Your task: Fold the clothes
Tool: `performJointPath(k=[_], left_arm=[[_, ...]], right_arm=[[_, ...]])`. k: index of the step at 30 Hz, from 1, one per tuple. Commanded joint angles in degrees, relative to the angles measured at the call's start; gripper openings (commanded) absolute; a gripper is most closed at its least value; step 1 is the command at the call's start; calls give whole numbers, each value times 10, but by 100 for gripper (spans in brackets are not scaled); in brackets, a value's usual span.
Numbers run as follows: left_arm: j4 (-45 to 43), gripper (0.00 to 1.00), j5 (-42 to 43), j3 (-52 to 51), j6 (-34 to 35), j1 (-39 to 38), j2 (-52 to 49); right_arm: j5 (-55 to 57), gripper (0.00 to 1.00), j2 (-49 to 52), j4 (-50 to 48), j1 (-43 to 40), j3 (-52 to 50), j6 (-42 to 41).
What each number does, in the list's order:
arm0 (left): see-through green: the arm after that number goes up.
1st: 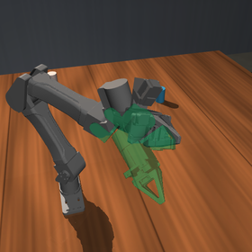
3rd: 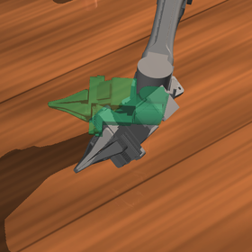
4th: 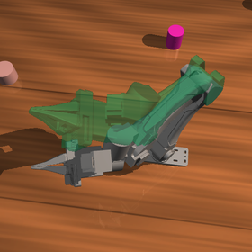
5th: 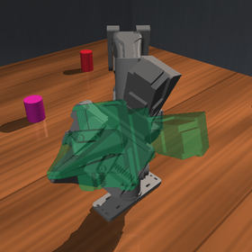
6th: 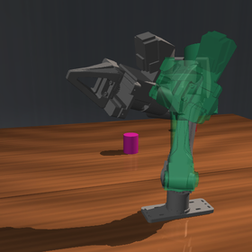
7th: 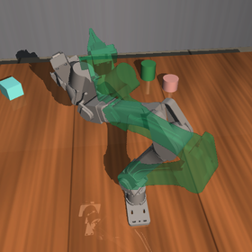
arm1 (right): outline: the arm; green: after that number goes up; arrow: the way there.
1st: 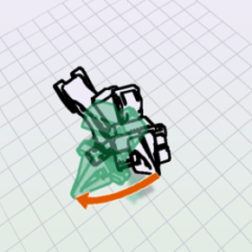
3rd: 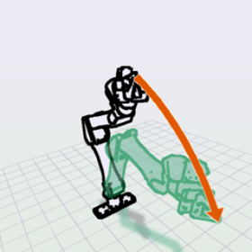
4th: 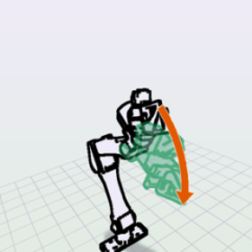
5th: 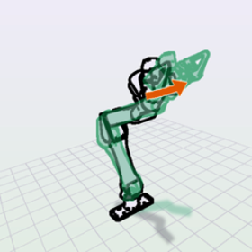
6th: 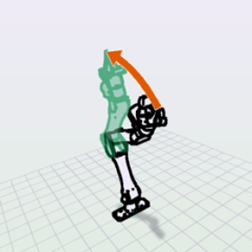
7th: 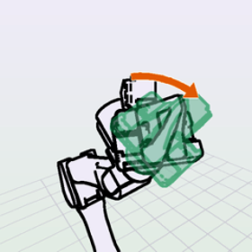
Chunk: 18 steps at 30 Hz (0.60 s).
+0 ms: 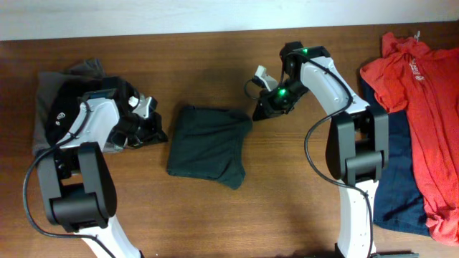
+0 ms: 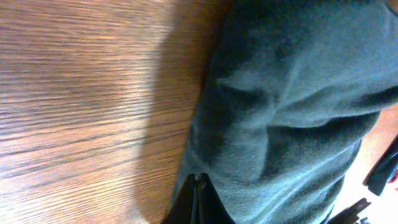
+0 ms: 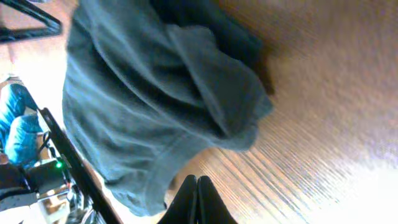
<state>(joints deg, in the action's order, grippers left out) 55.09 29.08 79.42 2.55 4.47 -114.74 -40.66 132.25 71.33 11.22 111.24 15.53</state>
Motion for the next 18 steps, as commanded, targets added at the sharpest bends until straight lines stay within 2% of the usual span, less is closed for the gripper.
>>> performJointPath(k=[1,4,7,10,14,18], left_arm=[[3,1,0,8,-17,-14,47],[12,1,-11,8,-17,-24,98],[75,1,-85,7,-17,-63,168],[100,1,-90,-6,-14,-89,171],[70,1,-124,-71,43,-112,170],[-13,6,-122,-153,71,-112,170]], right_arm=[[-7,4,-16,-31,40,12,-43],[18,4,-14,-71,79,11,-61],[164,4,-12,-131,136,11,-114],[249,4,-1,-157,151,10,-153],[264,4,24,-158,145,10,-167],[263,4,51,-134,126,2,-182]])
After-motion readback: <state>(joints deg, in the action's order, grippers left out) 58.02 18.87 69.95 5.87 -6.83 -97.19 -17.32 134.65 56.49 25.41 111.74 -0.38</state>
